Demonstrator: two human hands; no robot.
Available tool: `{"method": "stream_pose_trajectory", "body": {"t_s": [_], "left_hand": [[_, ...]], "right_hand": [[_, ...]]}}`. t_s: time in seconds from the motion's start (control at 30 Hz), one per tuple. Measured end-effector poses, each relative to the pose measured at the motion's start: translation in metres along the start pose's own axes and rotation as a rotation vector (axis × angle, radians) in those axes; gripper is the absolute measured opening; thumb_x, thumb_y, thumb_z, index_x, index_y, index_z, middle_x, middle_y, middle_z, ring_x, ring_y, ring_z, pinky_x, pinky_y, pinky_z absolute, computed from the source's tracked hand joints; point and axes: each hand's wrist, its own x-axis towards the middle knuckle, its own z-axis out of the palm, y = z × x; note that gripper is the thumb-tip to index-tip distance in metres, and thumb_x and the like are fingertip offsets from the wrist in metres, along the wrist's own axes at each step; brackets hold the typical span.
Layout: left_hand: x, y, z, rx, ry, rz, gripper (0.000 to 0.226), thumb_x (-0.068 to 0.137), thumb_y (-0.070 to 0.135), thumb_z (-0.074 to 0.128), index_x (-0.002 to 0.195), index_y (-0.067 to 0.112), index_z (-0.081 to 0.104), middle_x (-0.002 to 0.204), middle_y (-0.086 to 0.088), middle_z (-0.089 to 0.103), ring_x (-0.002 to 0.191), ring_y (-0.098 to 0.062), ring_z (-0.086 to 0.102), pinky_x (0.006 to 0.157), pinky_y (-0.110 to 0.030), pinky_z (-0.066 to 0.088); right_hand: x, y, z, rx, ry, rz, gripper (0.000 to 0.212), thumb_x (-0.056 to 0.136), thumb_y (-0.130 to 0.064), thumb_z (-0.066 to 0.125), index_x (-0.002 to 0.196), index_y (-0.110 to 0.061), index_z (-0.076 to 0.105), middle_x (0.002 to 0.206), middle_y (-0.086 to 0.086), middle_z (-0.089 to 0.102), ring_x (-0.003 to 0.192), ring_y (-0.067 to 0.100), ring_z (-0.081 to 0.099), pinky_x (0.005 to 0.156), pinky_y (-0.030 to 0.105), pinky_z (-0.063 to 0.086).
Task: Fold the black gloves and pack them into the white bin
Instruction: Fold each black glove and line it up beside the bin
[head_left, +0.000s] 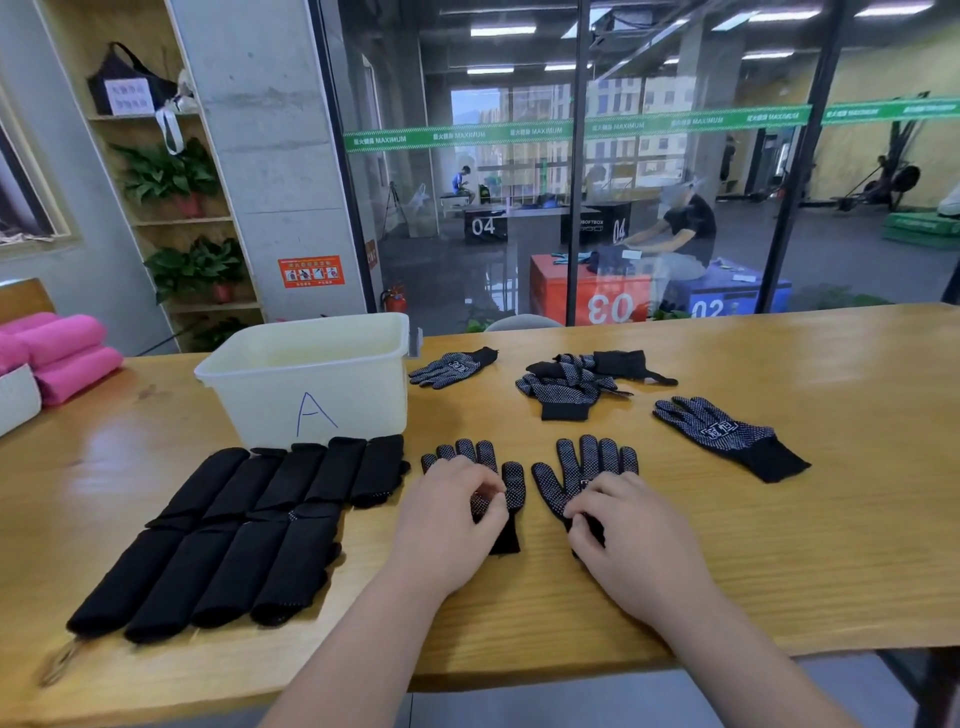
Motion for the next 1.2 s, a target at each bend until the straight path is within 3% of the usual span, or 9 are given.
{"method": "stream_pose_trajectory", "body": {"t_s": [0.2, 0.37, 0.8, 0.97, 1.1, 1.2], "left_hand": [[0.000, 0.000, 0.006, 0.073, -0.045, 0.006, 0.009, 0.095, 0.040, 0.062, 0.100, 0.040, 0.070, 0.092, 0.021, 0.058, 0.096, -0.001, 0.051, 0.090, -0.033, 0.050], [0.000, 0.000, -0.002, 0.061, 0.000, -0.029, 0.006, 0.094, 0.042, 0.062, 0.090, 0.040, 0.065, 0.087, 0.022, 0.058, 0.093, -0.001, 0.053, 0.091, -0.029, 0.044], [0.001, -0.004, 0.000, 0.068, -0.072, -0.053, 0.010, 0.095, 0.046, 0.068, 0.088, 0.040, 0.066, 0.087, 0.018, 0.057, 0.092, -0.003, 0.048, 0.094, -0.036, 0.048], [0.002, -0.003, -0.001, -0.130, 0.021, -0.107, 0.013, 0.096, 0.041, 0.071, 0.084, 0.040, 0.067, 0.087, 0.018, 0.064, 0.093, -0.003, 0.056, 0.090, -0.035, 0.050], [0.002, -0.003, -0.003, -0.331, 0.041, -0.146, 0.013, 0.093, 0.036, 0.077, 0.081, 0.039, 0.072, 0.086, 0.022, 0.069, 0.083, -0.003, 0.062, 0.076, -0.027, 0.052], [0.003, -0.005, -0.001, -0.353, -0.025, -0.132, 0.011, 0.092, 0.038, 0.077, 0.083, 0.040, 0.073, 0.083, 0.019, 0.071, 0.080, -0.004, 0.063, 0.074, -0.029, 0.053]], "right_hand": [[0.004, 0.001, 0.003, 0.028, -0.055, -0.042, 0.032, 0.100, -0.038, 0.054, 0.124, -0.033, 0.074, 0.118, -0.019, 0.061, 0.113, 0.004, 0.051, 0.093, 0.023, 0.047], [0.005, 0.004, 0.006, 0.009, -0.002, 0.020, 0.023, 0.095, -0.028, 0.060, 0.110, -0.030, 0.077, 0.106, -0.016, 0.061, 0.105, 0.009, 0.054, 0.085, 0.026, 0.051], [0.004, 0.004, 0.005, -0.015, -0.084, -0.009, 0.030, 0.098, -0.030, 0.054, 0.119, -0.035, 0.074, 0.112, -0.018, 0.059, 0.110, 0.009, 0.052, 0.093, 0.030, 0.047], [0.005, 0.001, 0.002, 0.029, -0.042, -0.038, 0.030, 0.102, -0.052, 0.049, 0.117, -0.041, 0.072, 0.111, -0.024, 0.055, 0.108, 0.006, 0.049, 0.093, 0.032, 0.047], [0.009, -0.005, -0.003, 0.115, -0.115, -0.080, 0.056, 0.099, -0.077, 0.030, 0.117, -0.045, 0.071, 0.113, -0.030, 0.053, 0.114, 0.000, 0.043, 0.100, 0.033, 0.040], [0.013, -0.011, 0.002, 0.192, -0.189, -0.089, 0.062, 0.092, -0.085, 0.034, 0.118, -0.043, 0.072, 0.114, -0.031, 0.055, 0.115, -0.001, 0.043, 0.101, 0.033, 0.039]]}}
